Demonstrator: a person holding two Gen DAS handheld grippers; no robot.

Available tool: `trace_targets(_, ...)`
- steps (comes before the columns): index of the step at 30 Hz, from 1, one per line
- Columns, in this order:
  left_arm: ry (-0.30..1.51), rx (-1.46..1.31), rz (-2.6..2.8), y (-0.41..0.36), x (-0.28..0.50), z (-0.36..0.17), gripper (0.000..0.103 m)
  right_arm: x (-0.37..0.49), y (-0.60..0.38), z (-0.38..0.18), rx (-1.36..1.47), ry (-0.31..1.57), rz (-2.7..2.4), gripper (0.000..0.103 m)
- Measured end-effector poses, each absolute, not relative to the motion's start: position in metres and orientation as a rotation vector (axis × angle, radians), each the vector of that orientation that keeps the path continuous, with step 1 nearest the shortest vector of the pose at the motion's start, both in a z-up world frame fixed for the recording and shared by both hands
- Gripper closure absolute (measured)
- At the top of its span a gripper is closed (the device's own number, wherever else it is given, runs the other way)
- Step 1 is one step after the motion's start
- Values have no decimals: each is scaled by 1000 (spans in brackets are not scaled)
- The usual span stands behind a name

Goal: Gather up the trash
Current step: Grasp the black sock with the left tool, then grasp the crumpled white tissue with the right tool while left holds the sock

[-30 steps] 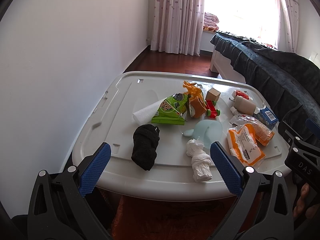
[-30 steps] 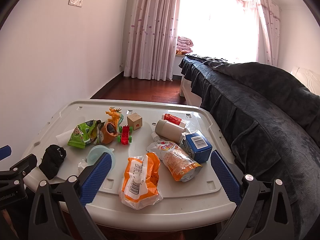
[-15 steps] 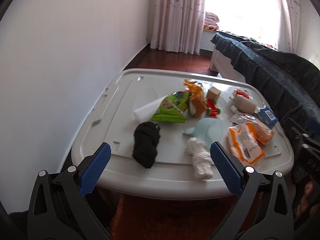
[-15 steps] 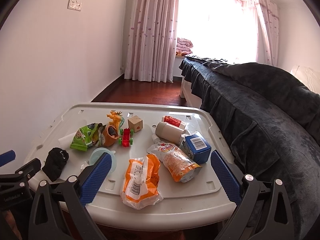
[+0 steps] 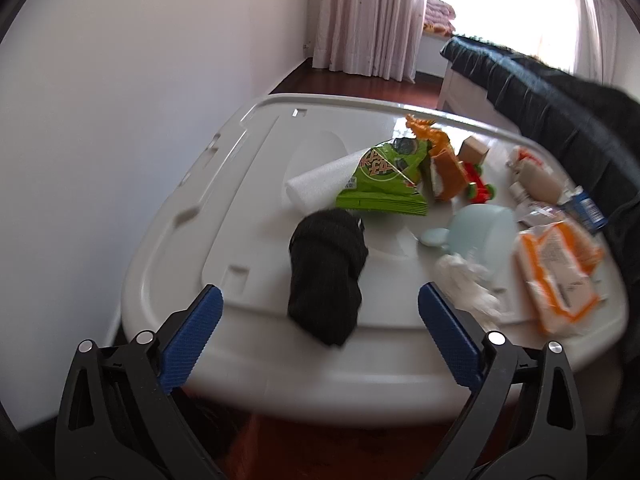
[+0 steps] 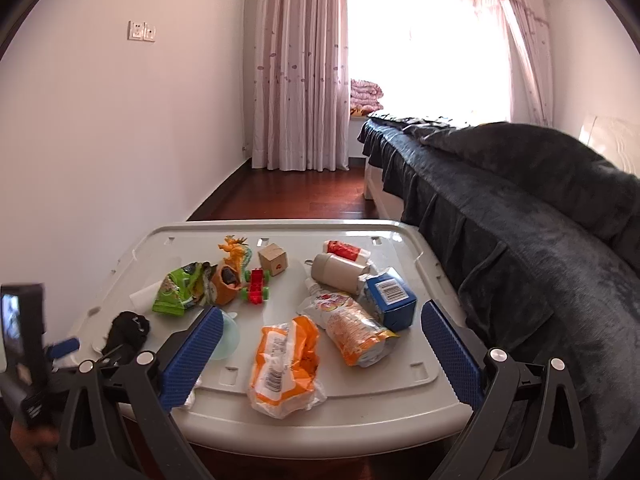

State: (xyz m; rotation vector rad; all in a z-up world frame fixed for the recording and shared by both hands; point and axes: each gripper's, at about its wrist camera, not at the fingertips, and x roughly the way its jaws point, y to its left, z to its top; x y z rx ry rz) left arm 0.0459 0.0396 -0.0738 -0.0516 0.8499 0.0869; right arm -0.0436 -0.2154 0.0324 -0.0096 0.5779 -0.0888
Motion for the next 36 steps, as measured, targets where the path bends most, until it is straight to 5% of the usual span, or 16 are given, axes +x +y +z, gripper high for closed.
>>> trace_targets(3,870,-40,83,40,60,-84,29,-44,-219,29,-25,582,-104,5)
trace_targets(5,907,-64,48,44,68,-93,58,-43,-222,26,-23,596,-102,5)
trace_targets(8,891,-89,33,51,65,-99,65,-42,-221,22,-38,606,-92,5)
trace_targets(32,775,-134,-38,80,-41,-34,69,-5,-67,-81,-174,758,96,5)
trace_targets(36,771,-139,-55,79,-41,-35,69,8,-60,-94,-177,794,94,16)
